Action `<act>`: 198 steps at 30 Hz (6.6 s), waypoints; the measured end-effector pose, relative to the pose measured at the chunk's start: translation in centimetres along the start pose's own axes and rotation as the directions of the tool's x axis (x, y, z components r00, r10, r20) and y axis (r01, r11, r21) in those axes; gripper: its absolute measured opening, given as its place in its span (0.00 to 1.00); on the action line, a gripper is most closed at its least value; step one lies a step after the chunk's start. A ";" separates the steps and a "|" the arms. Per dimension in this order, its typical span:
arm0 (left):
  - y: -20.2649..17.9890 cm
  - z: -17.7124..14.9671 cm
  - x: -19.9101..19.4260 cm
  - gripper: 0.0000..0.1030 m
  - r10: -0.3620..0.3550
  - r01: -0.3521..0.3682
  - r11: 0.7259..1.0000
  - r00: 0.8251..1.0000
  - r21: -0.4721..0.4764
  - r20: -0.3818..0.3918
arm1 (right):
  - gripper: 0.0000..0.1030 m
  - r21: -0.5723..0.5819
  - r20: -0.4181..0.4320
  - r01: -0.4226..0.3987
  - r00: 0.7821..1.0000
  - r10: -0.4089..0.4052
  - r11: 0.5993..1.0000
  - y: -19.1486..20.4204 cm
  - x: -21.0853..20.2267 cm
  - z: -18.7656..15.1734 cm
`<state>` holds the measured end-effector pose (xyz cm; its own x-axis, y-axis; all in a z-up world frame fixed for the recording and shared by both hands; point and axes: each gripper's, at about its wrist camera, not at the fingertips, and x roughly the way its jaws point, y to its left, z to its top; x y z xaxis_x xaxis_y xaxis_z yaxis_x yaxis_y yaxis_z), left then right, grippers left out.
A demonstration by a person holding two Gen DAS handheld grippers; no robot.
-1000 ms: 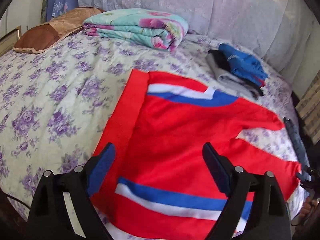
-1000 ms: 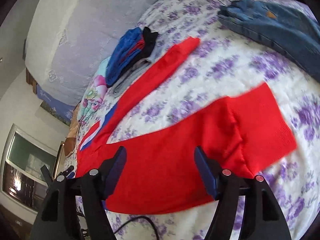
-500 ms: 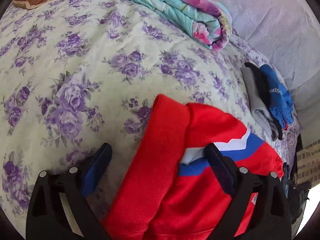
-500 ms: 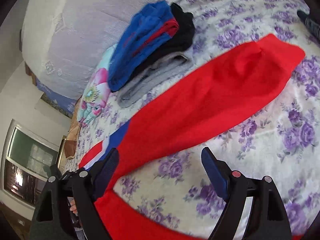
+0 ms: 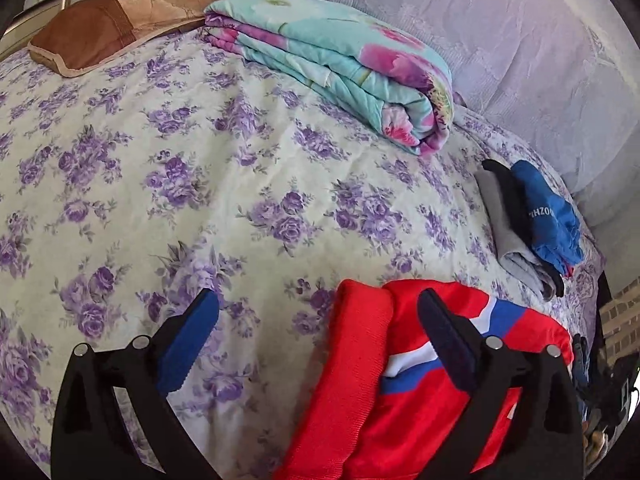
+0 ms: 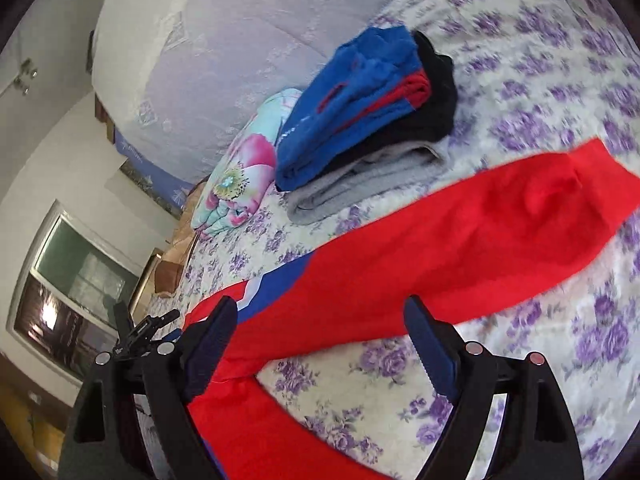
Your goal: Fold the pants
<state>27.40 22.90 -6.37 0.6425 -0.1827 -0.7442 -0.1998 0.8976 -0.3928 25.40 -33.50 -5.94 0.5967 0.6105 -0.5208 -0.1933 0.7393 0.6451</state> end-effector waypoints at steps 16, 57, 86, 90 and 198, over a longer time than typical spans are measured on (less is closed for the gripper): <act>-1.9 -2.0 2.9 0.95 -0.061 0.071 0.987 0.995 0.147 -0.073 | 0.96 -0.631 -0.041 0.219 0.949 -0.314 0.744 6.1 9.9 4.9; -2.8 0.7 1.5 0.37 -0.168 0.179 0.978 0.981 0.110 -0.101 | 0.06 -0.672 -0.210 0.025 0.952 -0.223 0.740 4.8 10.8 3.5; 3.5 -14.3 -13.1 0.54 -0.235 0.234 0.968 0.972 0.089 0.003 | 0.06 -0.641 -0.147 -0.025 0.985 -0.091 0.767 10.0 -9.0 -21.0; 4.6 -15.1 -15.1 0.70 -0.304 0.304 0.953 0.951 0.009 0.055 | 0.06 -0.639 -0.143 -0.019 0.985 -0.094 0.769 10.0 -9.0 -22.1; -5.8 -20.4 -9.2 0.90 -0.158 0.156 0.946 0.987 0.284 -0.013 | 0.68 0.529 0.289 0.030 0.933 -0.214 0.848 -12.0 -19.4 -17.2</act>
<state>7.53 11.21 -8.32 0.6563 -0.3278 -0.6796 0.1214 0.9348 -0.3337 2.75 -49.31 -13.14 0.8234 0.3291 -0.4623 0.2666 0.4948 0.8271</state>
